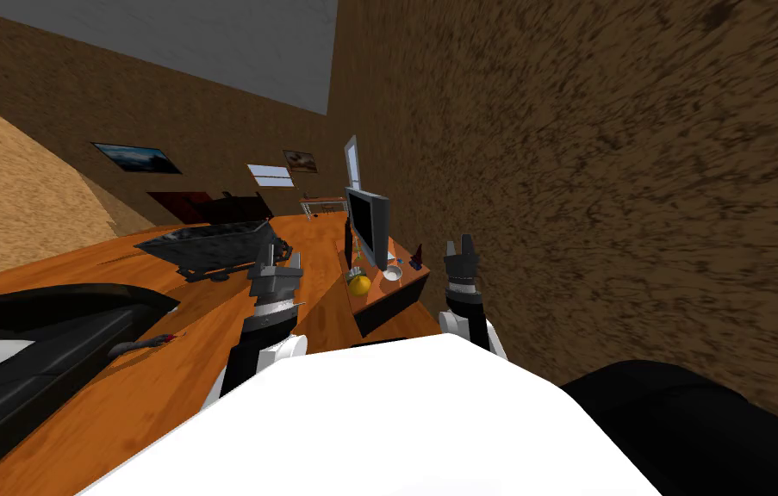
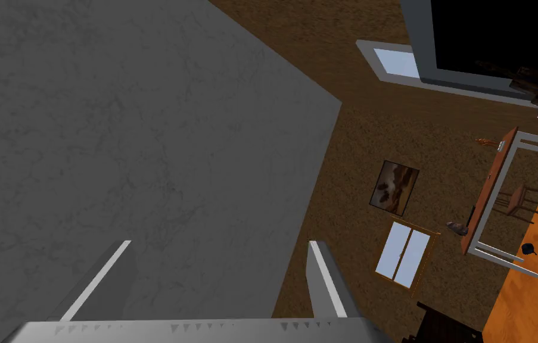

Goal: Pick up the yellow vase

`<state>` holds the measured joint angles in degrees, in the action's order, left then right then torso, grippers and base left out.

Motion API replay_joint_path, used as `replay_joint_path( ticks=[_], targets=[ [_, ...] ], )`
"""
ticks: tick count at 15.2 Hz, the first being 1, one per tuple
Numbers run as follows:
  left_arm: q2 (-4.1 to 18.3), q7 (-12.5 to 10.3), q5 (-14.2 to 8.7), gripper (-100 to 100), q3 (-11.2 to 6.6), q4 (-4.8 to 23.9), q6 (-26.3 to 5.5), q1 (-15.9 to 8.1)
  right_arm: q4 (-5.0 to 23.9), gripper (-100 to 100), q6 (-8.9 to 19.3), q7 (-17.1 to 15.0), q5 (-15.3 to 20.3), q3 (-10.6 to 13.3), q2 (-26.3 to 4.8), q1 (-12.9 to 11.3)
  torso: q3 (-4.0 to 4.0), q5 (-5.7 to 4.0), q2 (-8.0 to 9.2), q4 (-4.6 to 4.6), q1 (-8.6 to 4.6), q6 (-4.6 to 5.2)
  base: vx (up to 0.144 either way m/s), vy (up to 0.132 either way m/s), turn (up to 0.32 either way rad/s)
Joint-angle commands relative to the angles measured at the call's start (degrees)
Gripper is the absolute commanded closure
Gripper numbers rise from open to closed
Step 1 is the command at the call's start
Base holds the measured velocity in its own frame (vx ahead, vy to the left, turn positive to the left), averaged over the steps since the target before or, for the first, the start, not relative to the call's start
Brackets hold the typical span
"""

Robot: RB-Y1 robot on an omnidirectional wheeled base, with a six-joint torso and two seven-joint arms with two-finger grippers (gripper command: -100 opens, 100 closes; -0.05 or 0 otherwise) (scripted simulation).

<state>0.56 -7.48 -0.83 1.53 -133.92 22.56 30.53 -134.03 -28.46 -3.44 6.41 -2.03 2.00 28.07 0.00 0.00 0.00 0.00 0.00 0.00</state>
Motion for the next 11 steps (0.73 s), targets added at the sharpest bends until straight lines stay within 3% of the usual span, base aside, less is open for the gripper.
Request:
replay_joint_path(
  ticks=[1, 4, 5, 7, 11],
  targets=[
    [1.7, 0.1, -0.2, -100, -0.26, 0.2, -0.8, 0.0, 0.0, 0, 0.0, 0.0, 0.0, 0.0, 0.0, 0.0, 0.0, 0.0, 0.0, 0.0, 0.0, 0.0, 0.002, -0.003, -0.048],
    [5.3, 0.6, -1.2, -100, -1.28, 1.1, -4.2, -0.2, 0.0, 0, 0.0, 0.0, 0.0, 0.0, 0.0, 0.0, -0.02, 0.0, -0.03, -0.01, 0.0, 0.02, 0.01, -0.007, -0.118],
    [5.3, 0.6, -1.2, -100, -1.28, 1.1, -4.2, -0.2, 0.0, 0, 0.0, 0.0, 0.0, 0.0, 0.0, 0.0, -0.03, 0.0, -0.04, -0.01, -0.01, 0.02, 0.013, -0.007, -0.097],
    [7.5, 1.1, -2.2, -100, -2.35, 2.0, -7.3, -0.5, 0.0, 0, 0.0, 0.0, 0.0, 0.0, 0.0, 0.0, -0.03, 0.0, -0.05, -0.01, -0.01, 0.02, 0.013, -0.009, -0.147],
    [8.5, 1.4, -2.8, -100, -2.98, 2.6, -9.8, -0.6, 0.0, 0, 0.0, 0.0, 0.0, 0.0, 0.0, 0.0, -0.04, 0.0, -0.06, -0.02, -0.01, 0.01, 0.013, -0.006, -0.102]
  ],
)
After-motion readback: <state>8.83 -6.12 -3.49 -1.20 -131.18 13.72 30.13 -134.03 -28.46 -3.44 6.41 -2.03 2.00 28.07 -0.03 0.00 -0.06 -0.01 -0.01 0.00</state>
